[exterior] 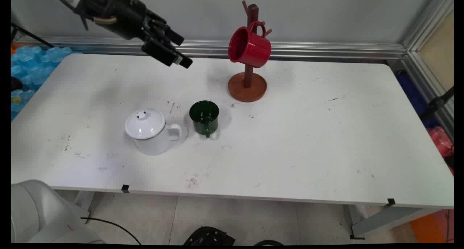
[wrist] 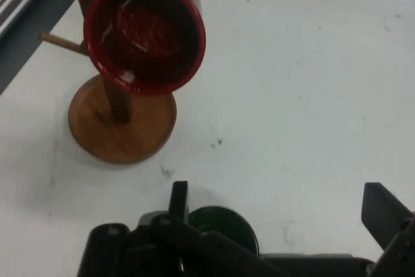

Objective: Pick up the red mug from the rack

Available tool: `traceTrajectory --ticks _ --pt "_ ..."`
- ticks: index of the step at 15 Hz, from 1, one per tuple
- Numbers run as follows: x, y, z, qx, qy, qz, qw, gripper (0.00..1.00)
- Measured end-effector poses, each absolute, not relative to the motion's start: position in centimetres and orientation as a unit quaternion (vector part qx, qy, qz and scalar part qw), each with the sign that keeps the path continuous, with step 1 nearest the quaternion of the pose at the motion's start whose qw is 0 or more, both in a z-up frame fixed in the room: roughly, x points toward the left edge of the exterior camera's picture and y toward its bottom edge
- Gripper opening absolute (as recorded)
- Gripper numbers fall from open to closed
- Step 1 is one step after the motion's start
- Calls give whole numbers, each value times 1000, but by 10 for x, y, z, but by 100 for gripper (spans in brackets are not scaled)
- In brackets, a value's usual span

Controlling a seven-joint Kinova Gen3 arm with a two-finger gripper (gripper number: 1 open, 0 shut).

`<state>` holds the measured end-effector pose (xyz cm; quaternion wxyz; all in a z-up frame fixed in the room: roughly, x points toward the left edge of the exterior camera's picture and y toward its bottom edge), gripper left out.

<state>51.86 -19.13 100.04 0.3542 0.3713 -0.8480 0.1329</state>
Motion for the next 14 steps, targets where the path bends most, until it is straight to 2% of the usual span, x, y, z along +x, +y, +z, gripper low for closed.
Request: traceTrajectory --ticks 14 --pt "472 -236 993 392 -830 137 371 100"
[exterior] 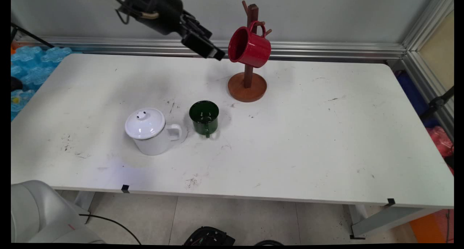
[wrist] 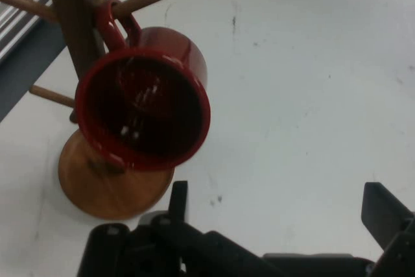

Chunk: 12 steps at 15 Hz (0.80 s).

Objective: Pick up the red mug from the rack

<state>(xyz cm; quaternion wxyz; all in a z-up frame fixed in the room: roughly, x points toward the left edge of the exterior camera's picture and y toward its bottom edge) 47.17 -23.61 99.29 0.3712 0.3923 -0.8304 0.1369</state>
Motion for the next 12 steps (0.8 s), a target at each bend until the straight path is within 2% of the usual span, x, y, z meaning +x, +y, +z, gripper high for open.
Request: traceTrajectory --ticks 12 --pt "433 -282 957 445 -798 136 383 100"
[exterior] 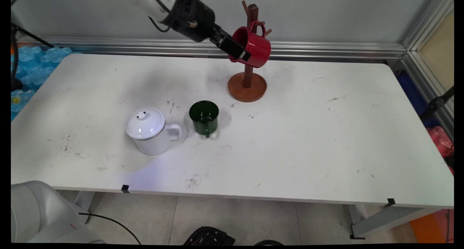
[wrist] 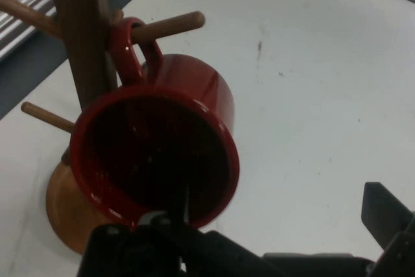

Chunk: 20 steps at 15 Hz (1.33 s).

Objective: Pick up the red mug from the rack

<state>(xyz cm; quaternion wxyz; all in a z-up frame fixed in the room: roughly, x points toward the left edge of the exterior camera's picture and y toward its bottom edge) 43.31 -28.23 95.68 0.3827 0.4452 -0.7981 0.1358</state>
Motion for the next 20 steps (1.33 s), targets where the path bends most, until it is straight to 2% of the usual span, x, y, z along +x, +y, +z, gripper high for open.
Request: traceTrajectory --ticks 17,18,20 --pt "406 -320 916 489 -758 120 414 100" --pt "406 -320 915 490 -757 120 416 0" --pt "406 -322 914 492 -754 120 417 0"
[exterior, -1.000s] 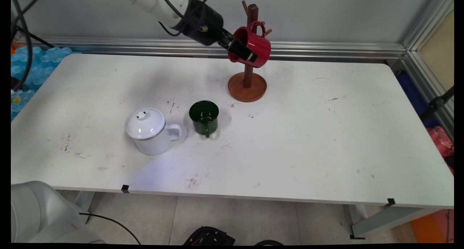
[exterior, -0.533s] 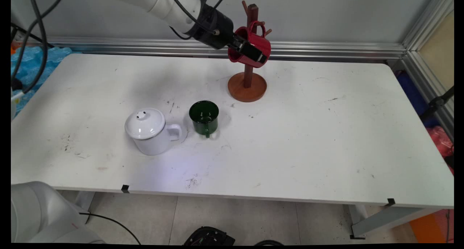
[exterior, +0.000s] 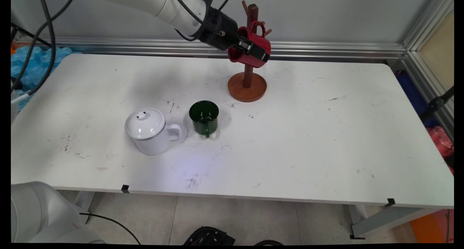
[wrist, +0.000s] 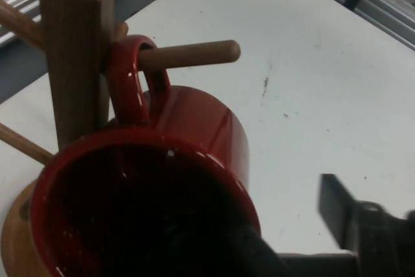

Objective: Pick up the red mug from the rack, then place the picked object on the table

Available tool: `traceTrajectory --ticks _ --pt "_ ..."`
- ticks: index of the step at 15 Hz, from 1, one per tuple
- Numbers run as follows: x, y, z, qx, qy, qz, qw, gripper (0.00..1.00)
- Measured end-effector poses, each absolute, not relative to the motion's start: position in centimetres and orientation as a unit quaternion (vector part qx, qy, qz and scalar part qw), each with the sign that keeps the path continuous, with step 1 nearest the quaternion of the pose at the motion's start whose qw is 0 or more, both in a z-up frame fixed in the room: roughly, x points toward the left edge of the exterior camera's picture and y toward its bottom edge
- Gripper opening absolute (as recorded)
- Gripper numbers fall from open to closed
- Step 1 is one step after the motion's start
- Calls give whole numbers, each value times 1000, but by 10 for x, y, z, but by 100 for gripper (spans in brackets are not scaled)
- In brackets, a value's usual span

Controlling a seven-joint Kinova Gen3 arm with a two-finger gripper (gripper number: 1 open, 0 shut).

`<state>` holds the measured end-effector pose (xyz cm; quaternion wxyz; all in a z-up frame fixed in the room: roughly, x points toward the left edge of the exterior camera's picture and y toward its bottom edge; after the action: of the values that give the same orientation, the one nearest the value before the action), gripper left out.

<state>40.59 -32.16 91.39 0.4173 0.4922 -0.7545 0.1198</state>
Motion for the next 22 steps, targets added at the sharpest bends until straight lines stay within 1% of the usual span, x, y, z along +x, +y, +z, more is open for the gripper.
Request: traceTrajectory --ticks 12,22 --pt "407 -324 911 497 -748 120 424 0" --pt "398 -316 932 478 -753 111 438 0"
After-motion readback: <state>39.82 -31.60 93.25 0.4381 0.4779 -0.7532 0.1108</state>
